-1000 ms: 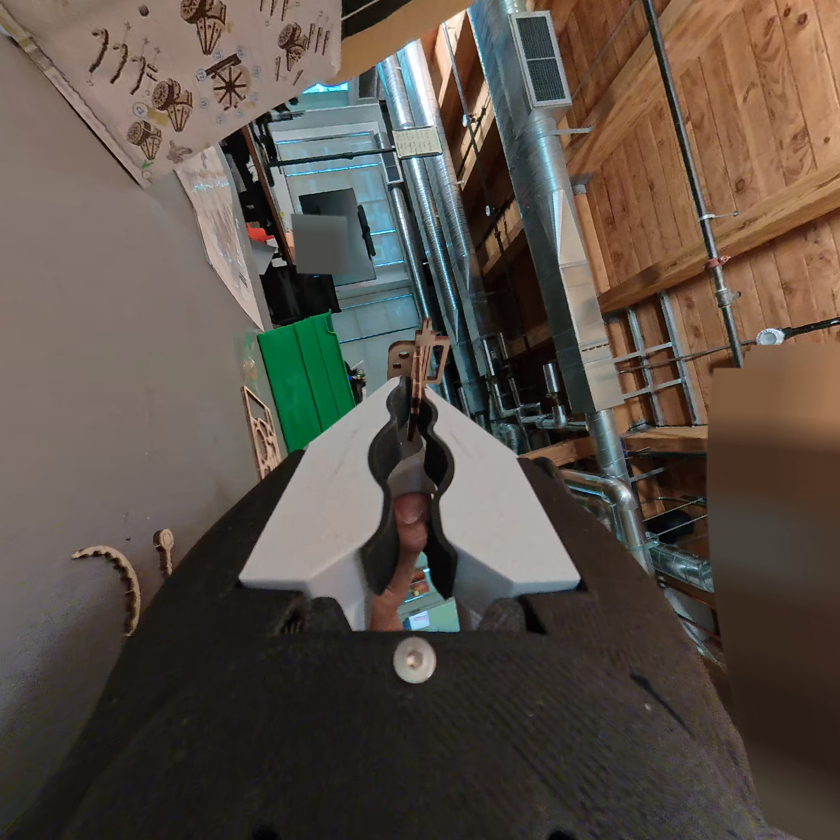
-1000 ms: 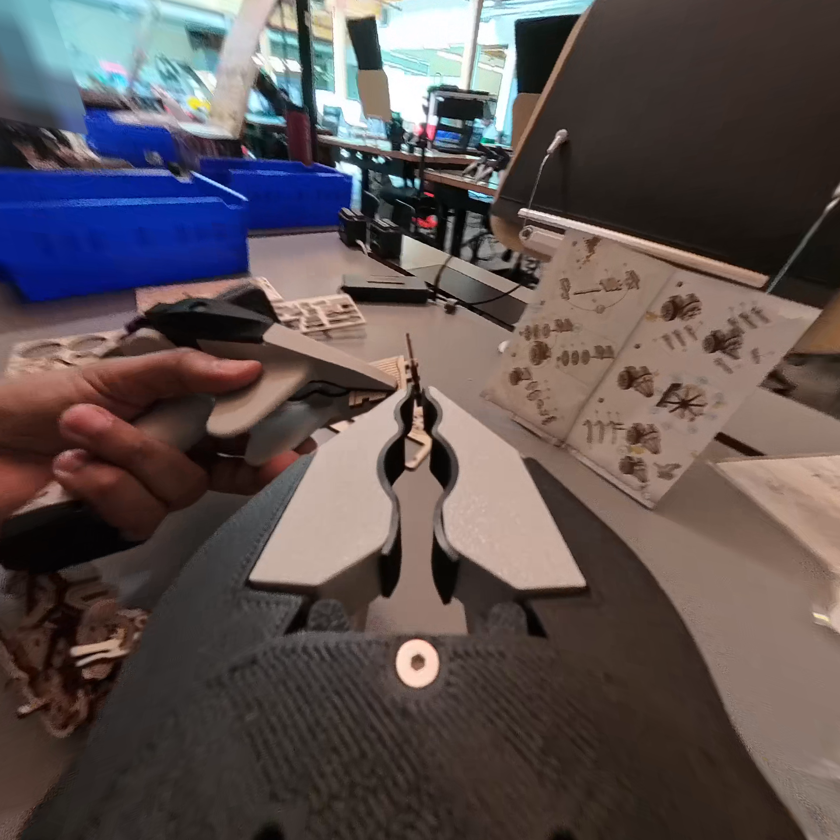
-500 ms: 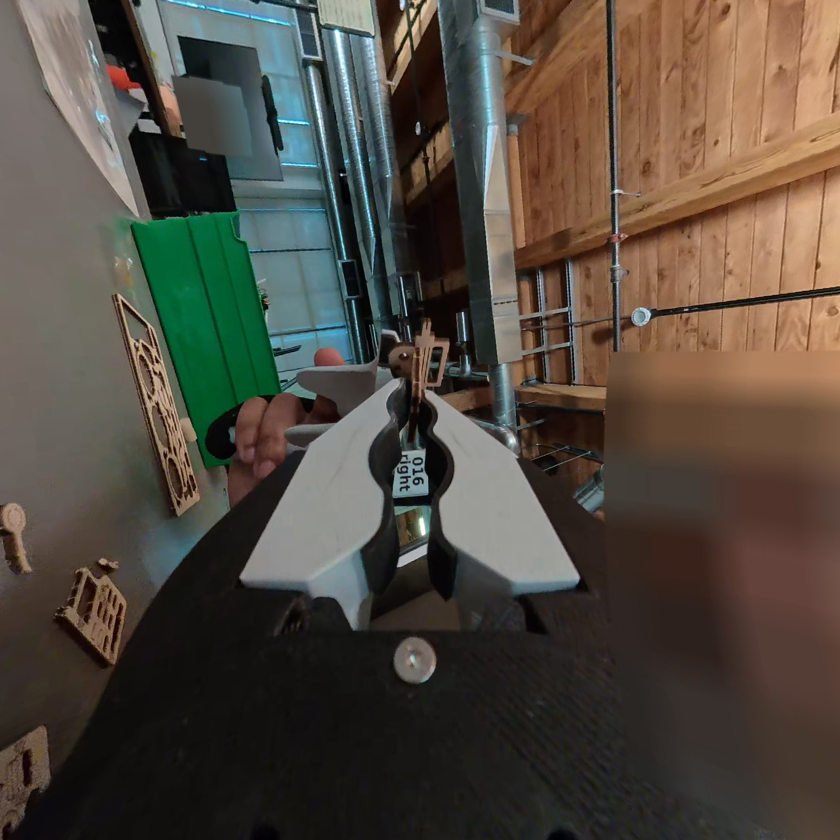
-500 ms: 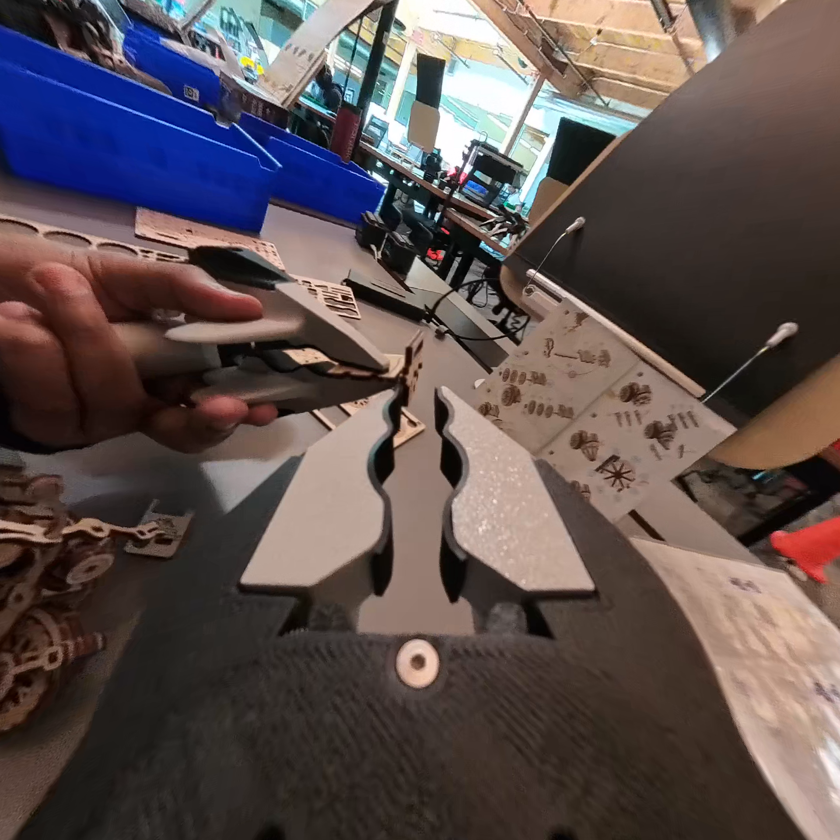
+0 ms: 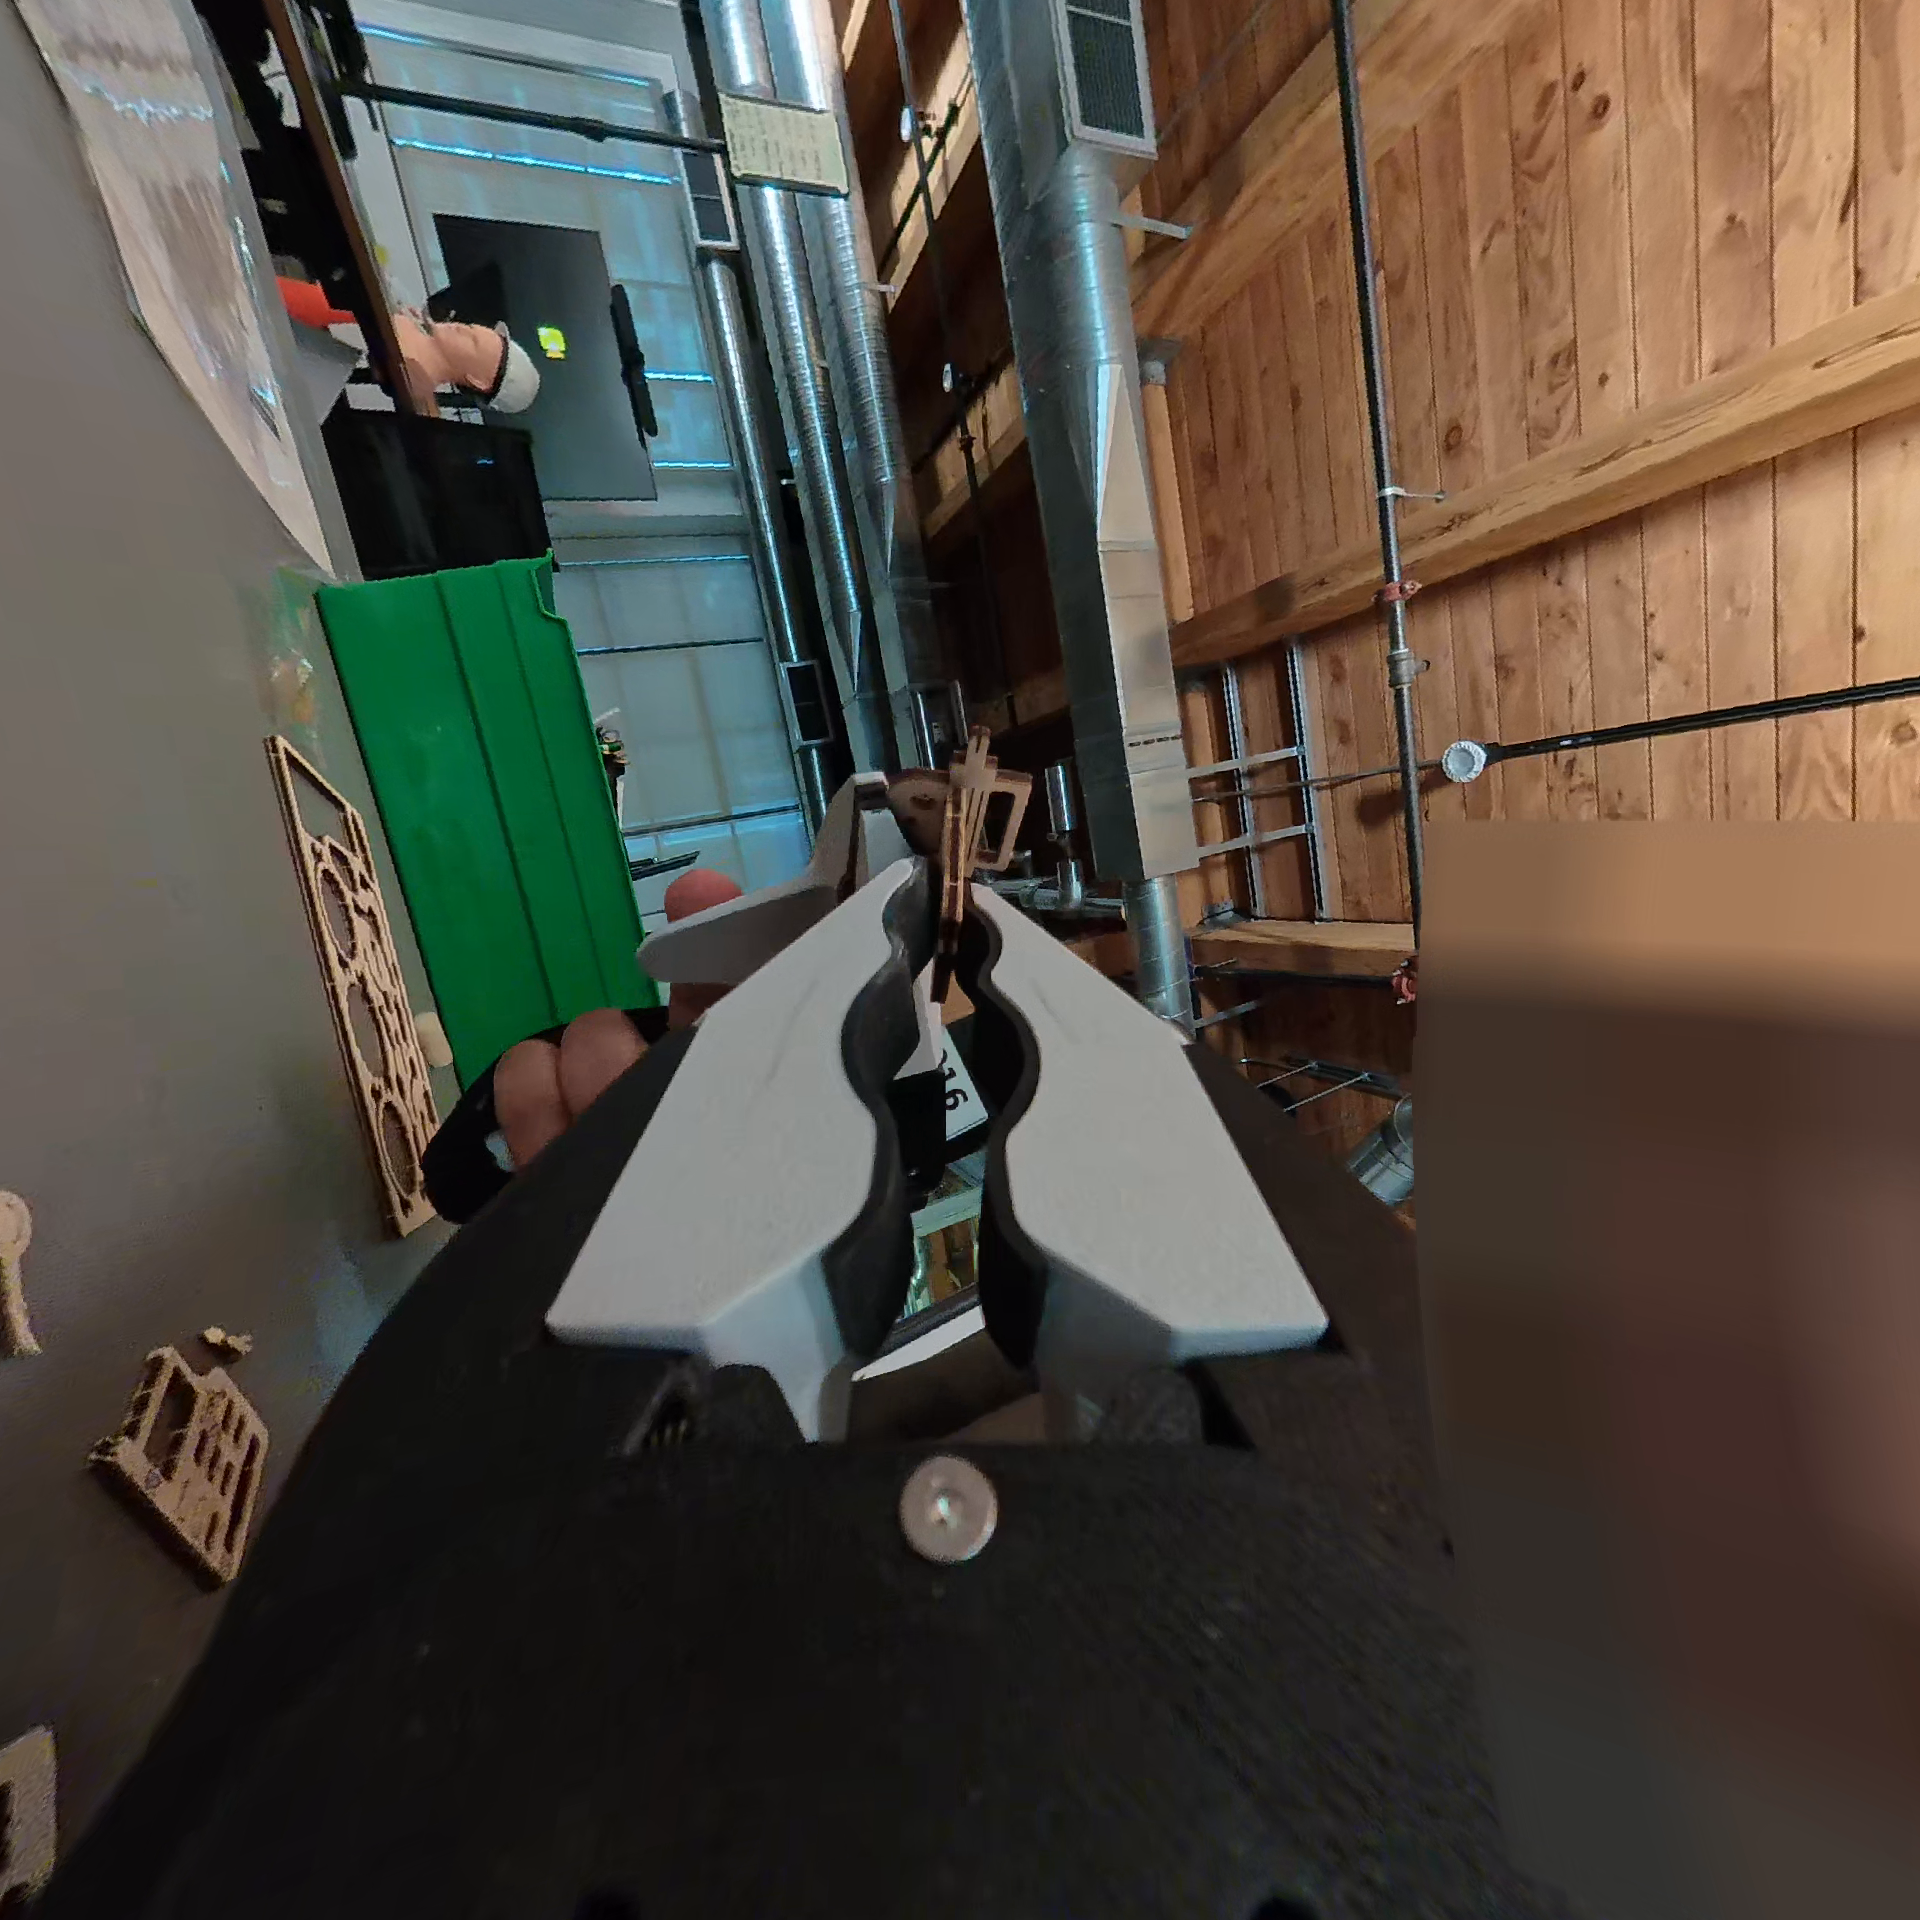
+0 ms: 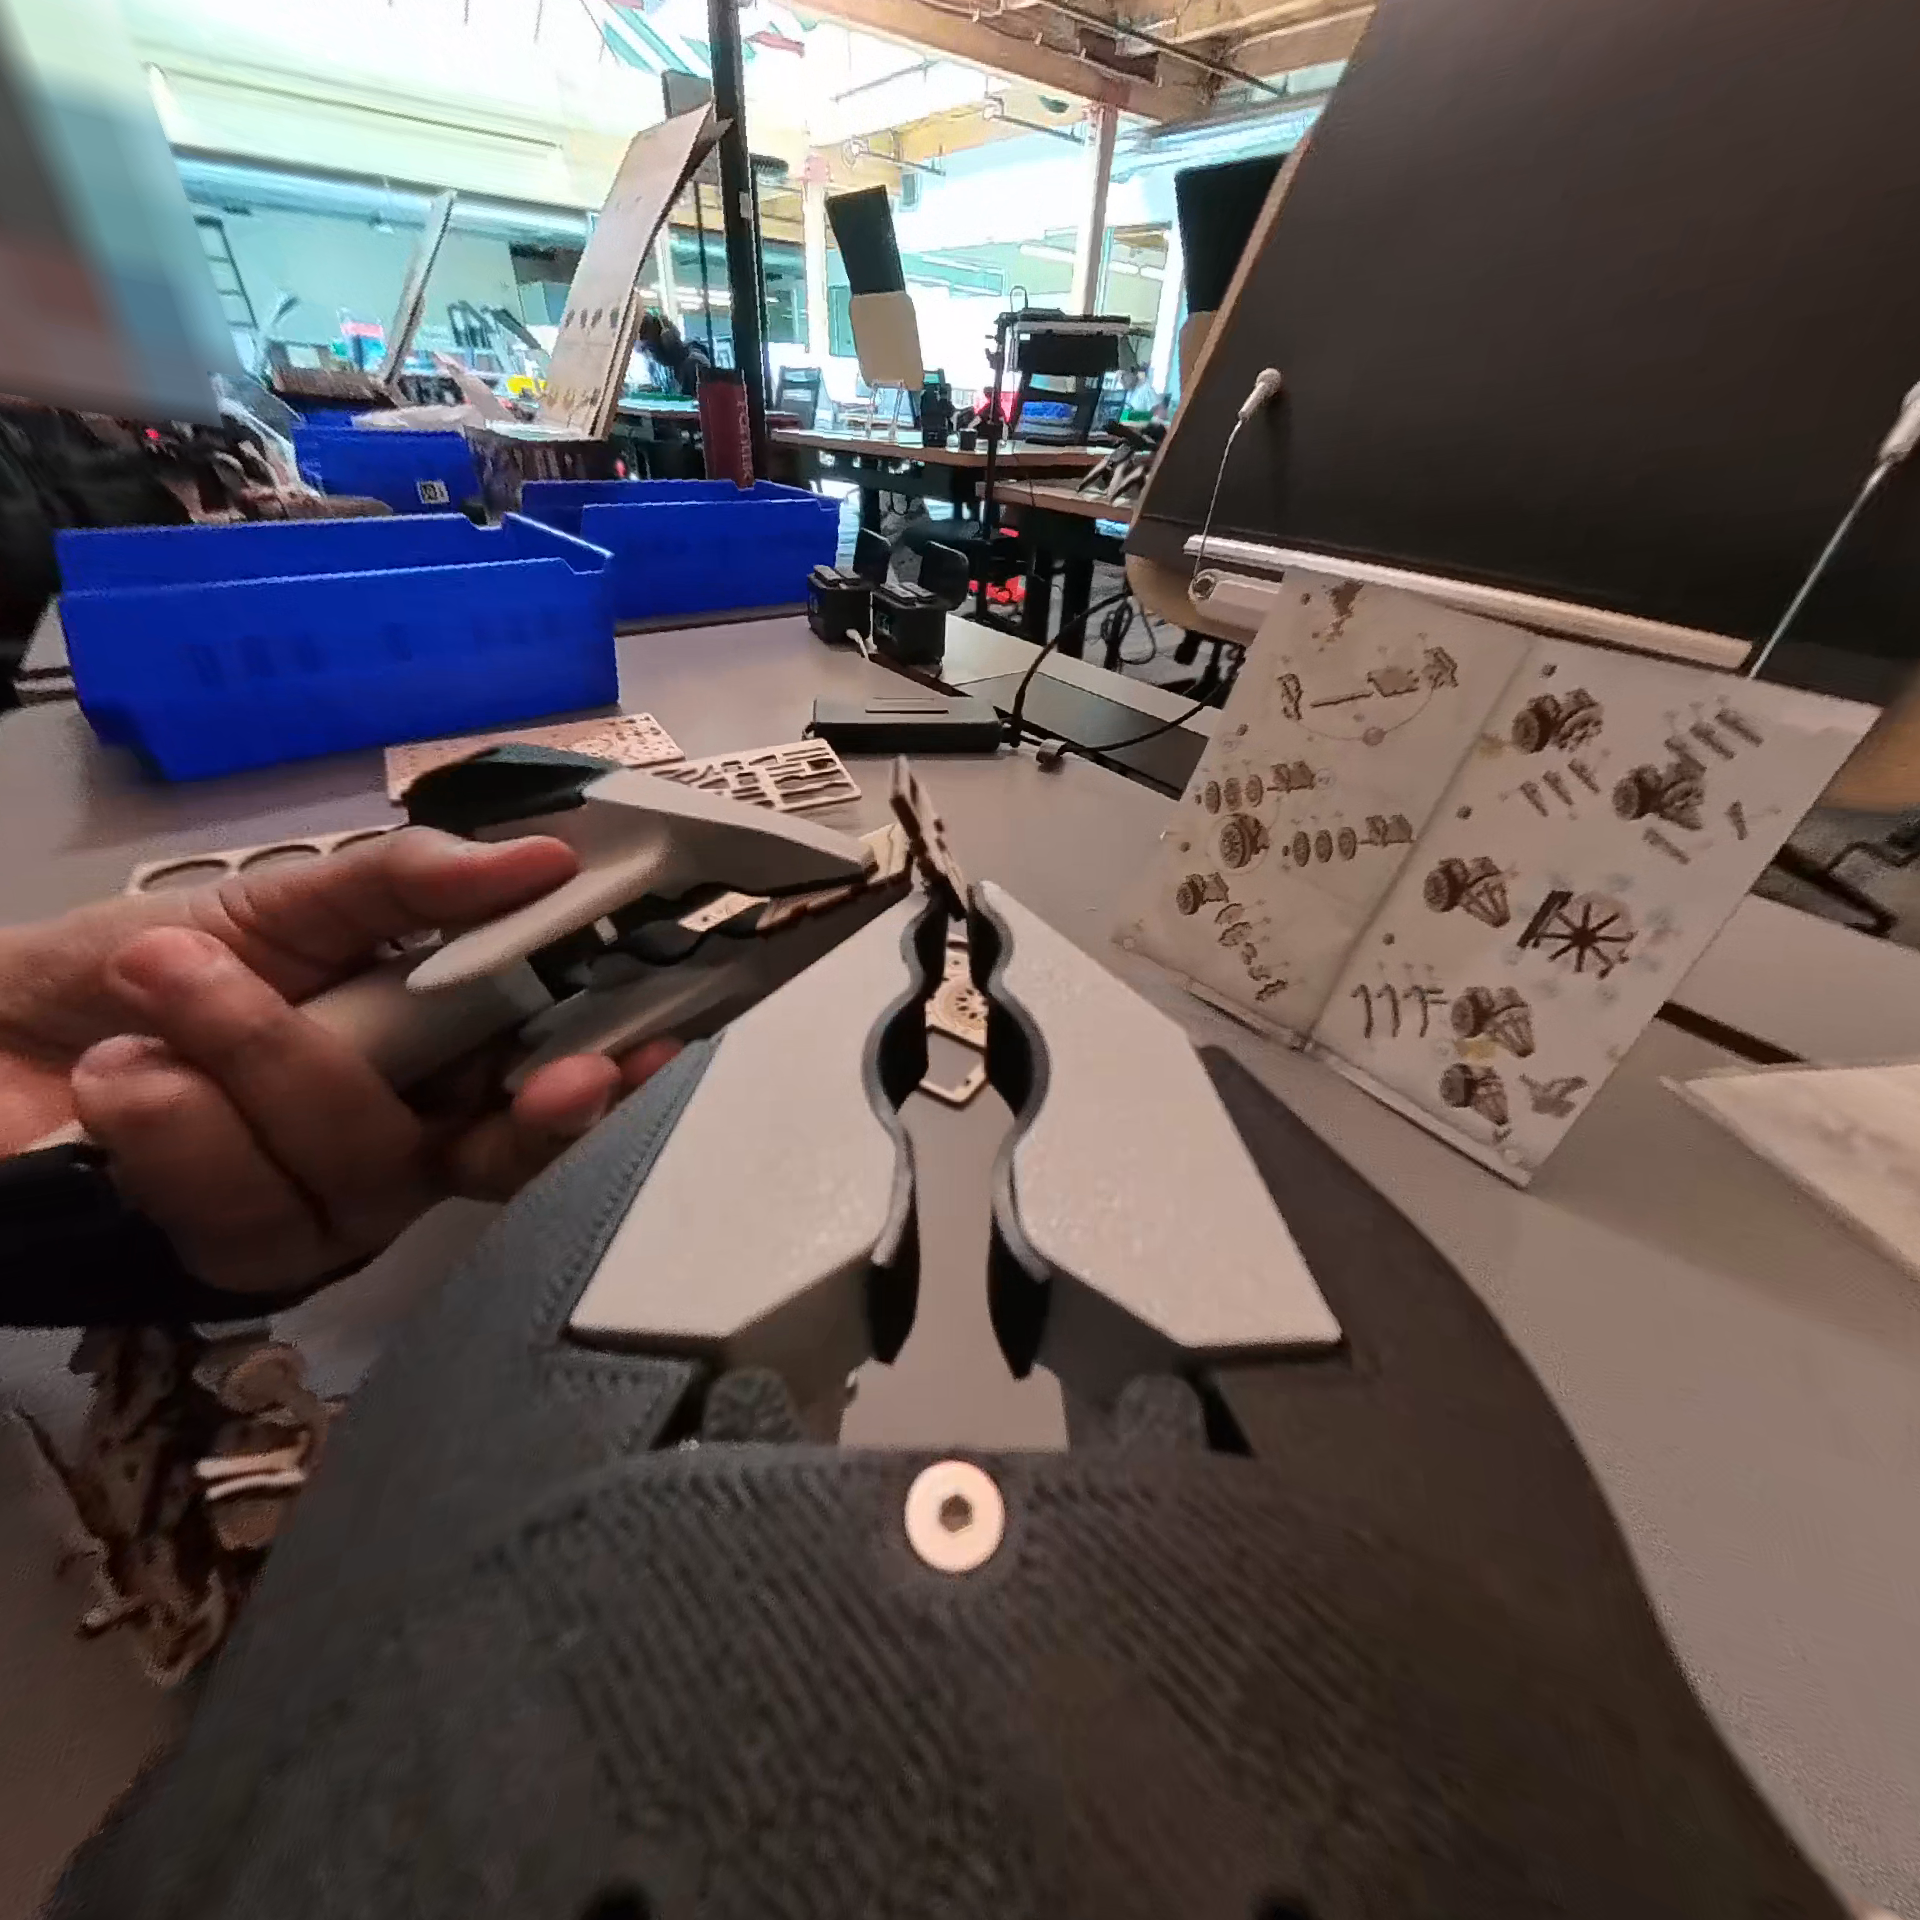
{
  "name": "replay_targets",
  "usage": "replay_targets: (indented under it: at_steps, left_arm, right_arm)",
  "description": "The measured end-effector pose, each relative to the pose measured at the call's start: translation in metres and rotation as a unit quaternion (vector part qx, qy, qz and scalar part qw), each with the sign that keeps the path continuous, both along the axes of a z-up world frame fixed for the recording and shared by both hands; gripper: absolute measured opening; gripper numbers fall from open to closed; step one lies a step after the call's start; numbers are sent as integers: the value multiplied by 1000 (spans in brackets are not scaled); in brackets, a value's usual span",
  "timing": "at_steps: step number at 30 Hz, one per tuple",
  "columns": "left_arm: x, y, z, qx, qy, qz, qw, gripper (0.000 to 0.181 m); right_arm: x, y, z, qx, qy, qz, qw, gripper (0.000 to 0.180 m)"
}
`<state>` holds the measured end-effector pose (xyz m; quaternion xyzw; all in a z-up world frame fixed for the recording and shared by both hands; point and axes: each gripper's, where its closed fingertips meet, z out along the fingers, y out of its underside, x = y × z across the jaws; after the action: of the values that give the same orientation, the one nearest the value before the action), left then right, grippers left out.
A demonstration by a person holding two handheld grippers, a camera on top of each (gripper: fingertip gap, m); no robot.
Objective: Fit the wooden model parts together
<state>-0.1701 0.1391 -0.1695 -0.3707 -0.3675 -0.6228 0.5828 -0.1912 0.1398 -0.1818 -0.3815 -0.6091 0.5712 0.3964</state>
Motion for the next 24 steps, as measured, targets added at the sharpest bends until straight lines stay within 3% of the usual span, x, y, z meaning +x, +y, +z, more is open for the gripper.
replay_targets:
  at_steps: [1, 4, 6, 8, 15, 19, 24]
  left_arm:
    - [-1, 0, 0, 1, -1, -1, 1000, 2]
    - [-2, -4, 2, 9, 11, -1, 1000, 0]
    - [-9, -8, 3, 11, 20, 23, 999, 7]
    - [-16, -11, 2, 13, 22, 35, 999, 0]
    - [-13, -11, 4, -9, 64, 44, 997, 1]
    - [-34, -20, -4, -29, 59, 86, 994, 0]
    - [-42, -20, -20, -128, 187, 128, 965, 0]
  right_arm:
    - [-1, 0, 0, -10, -5, 1, 1000, 3]
    - [0, -3, 1, -29, -3, 14, 999, 3]
    - [2, -6, 3, 1, 12, 26, 1000, 2]
    - [4, -3, 5, 23, 24, 24, 999, 2]
    - [4, 3, 5, 72, 48, 5, 996, 5]
    - [-3, 24, -1, 4, 19, -6, 1000, 22]
    - [2, 13, 2, 44, 35, 19, 998, 30]
